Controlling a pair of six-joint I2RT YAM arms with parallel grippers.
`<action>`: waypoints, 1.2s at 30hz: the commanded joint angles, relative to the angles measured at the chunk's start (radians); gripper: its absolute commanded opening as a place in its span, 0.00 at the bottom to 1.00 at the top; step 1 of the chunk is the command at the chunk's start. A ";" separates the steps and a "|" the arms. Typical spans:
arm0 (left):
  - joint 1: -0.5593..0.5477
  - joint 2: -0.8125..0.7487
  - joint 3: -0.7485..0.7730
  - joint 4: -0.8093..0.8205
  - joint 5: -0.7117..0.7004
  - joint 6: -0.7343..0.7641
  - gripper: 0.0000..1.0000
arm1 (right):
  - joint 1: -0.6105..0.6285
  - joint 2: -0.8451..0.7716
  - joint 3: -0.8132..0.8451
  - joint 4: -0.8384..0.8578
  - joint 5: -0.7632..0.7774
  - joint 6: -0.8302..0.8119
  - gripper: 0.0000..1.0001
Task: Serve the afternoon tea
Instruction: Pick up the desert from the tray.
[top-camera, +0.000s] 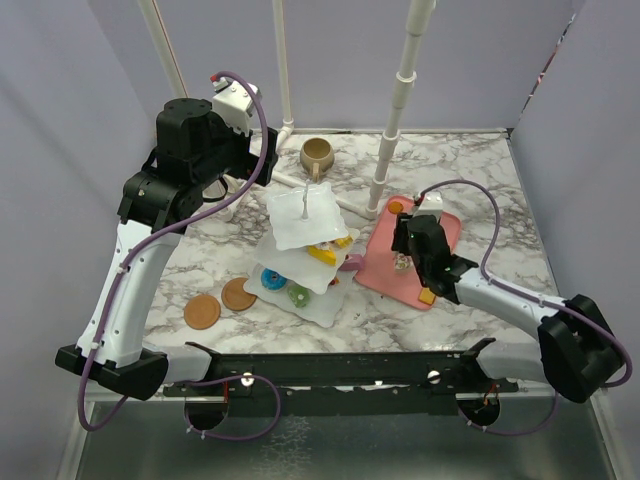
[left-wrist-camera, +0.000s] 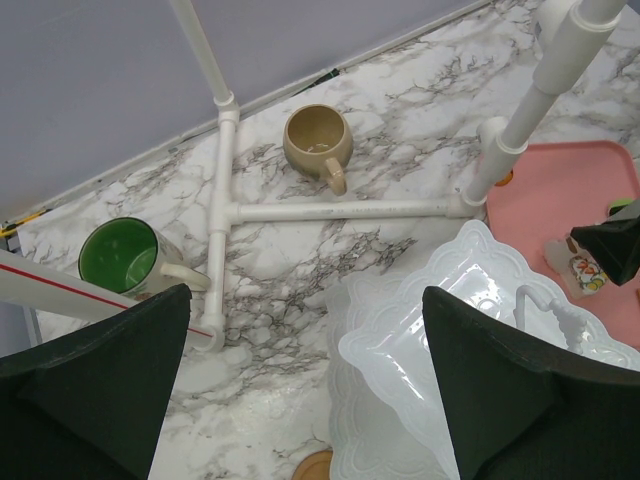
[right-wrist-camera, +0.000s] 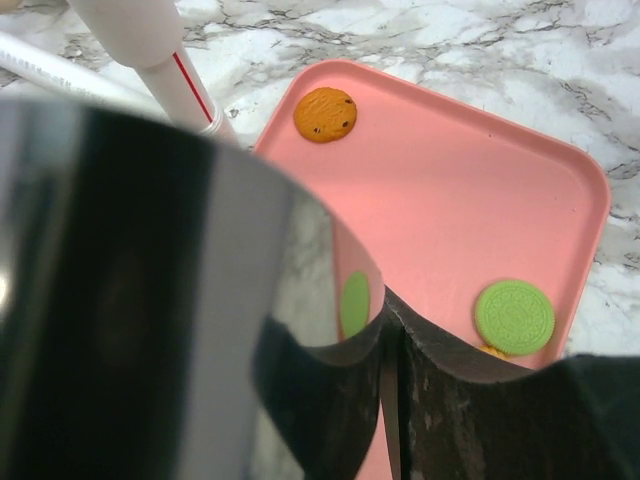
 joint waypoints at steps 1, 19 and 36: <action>0.006 -0.014 0.004 -0.009 0.009 0.005 0.99 | 0.017 -0.052 -0.038 0.028 -0.023 0.021 0.55; 0.006 0.058 -0.012 -0.106 0.337 0.120 0.99 | 0.089 -0.161 -0.084 -0.131 0.050 0.063 0.56; 0.006 0.045 -0.117 -0.272 0.614 0.414 0.99 | 0.094 -0.221 -0.094 -0.091 0.064 0.068 0.26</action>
